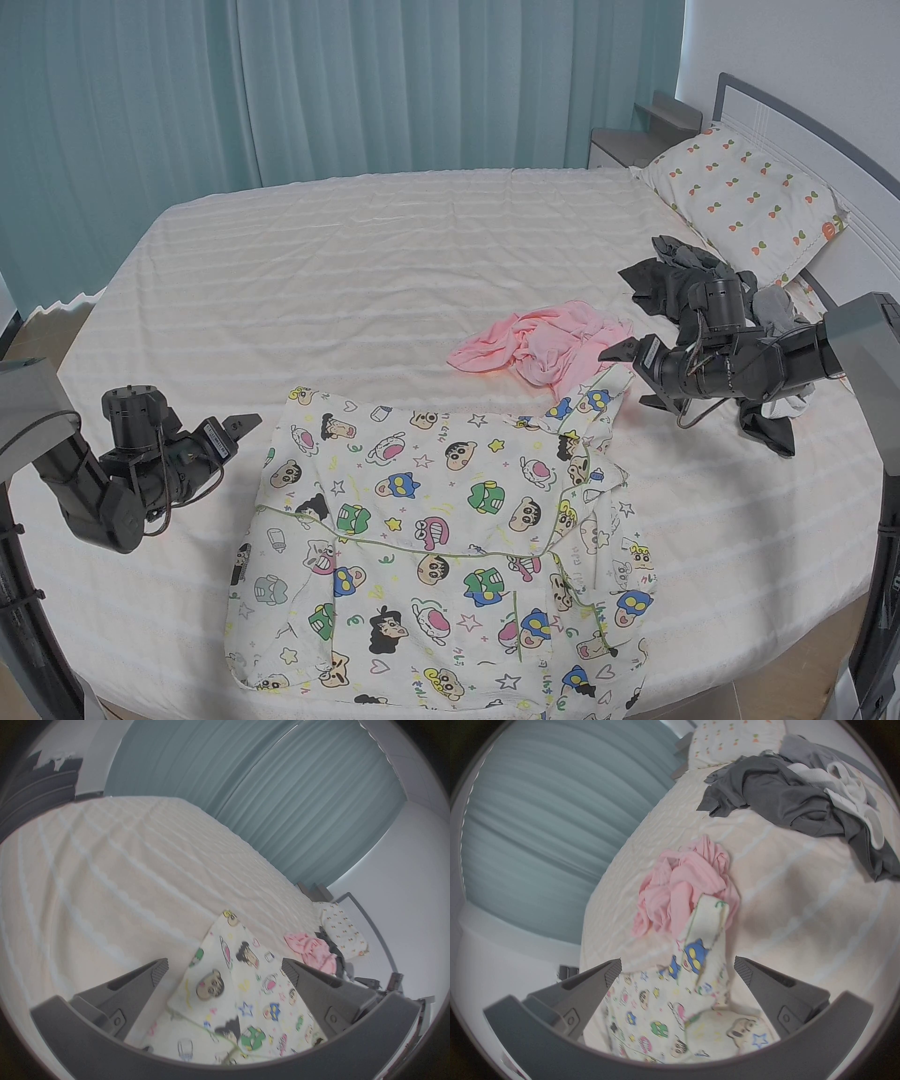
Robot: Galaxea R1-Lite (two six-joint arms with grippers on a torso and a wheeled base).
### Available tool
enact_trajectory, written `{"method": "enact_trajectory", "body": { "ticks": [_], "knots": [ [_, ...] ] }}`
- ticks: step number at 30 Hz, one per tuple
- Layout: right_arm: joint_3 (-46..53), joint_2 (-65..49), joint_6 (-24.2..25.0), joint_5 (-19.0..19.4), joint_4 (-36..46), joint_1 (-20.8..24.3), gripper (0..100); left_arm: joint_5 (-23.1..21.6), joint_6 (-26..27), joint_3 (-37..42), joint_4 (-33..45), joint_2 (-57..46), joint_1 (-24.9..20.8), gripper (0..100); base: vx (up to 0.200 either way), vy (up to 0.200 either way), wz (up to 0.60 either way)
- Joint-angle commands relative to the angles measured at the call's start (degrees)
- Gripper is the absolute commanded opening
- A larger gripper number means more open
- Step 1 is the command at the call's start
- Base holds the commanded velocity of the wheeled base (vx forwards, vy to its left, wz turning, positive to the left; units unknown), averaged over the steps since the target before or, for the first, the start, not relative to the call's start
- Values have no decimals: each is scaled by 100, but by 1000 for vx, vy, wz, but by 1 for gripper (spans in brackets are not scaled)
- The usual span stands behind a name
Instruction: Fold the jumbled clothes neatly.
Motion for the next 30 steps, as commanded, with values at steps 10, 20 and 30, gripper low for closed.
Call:
{"method": "enact_trajectory", "body": {
  "ticks": [10,20,30],
  "knots": [
    [3585,-1429,-2423,1948,-577,-778,100,-1610,-994,2299,-15,-2007,106,100,0,0,0],
    [3963,-585,-2537,2124,-1781,-585,100,-1760,-1372,2598,-76,-2042,97,100,0,0,0],
    [3690,-146,-2220,2124,-1887,-303,100,-1909,-1460,2765,-129,-1998,88,100,0,0,0]
  ]
}}
